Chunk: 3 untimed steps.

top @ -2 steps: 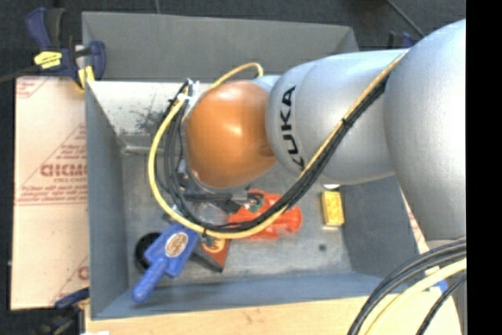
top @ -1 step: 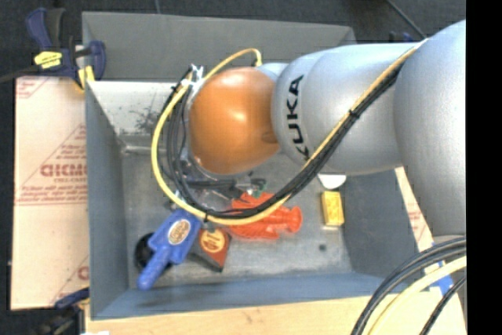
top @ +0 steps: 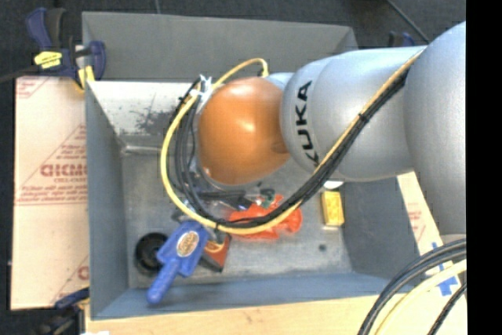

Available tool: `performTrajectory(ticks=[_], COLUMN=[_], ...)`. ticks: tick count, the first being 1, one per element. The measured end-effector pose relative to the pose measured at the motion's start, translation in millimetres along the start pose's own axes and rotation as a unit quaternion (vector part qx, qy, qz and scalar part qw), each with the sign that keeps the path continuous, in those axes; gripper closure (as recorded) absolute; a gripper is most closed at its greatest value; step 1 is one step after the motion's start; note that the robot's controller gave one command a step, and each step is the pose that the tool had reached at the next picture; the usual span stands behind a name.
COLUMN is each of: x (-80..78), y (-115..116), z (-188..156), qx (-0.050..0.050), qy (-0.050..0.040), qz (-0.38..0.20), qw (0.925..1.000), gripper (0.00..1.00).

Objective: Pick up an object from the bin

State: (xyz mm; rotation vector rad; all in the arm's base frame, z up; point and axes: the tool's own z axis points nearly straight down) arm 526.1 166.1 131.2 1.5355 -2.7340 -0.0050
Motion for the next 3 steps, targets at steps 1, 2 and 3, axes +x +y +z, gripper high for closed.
performTrajectory(ticks=[1,2,3], x=[8.8,-6.3,1.9], y=[2,13,17], z=[-66,-58,-71], qx=[0.002,0.009,-0.002], qy=[-0.0013,-0.0087,0.0018], qz=[0.008,-0.026,-0.038], qw=[1.0000,0.9996,0.9993], gripper=[1.00,1.00,1.00])
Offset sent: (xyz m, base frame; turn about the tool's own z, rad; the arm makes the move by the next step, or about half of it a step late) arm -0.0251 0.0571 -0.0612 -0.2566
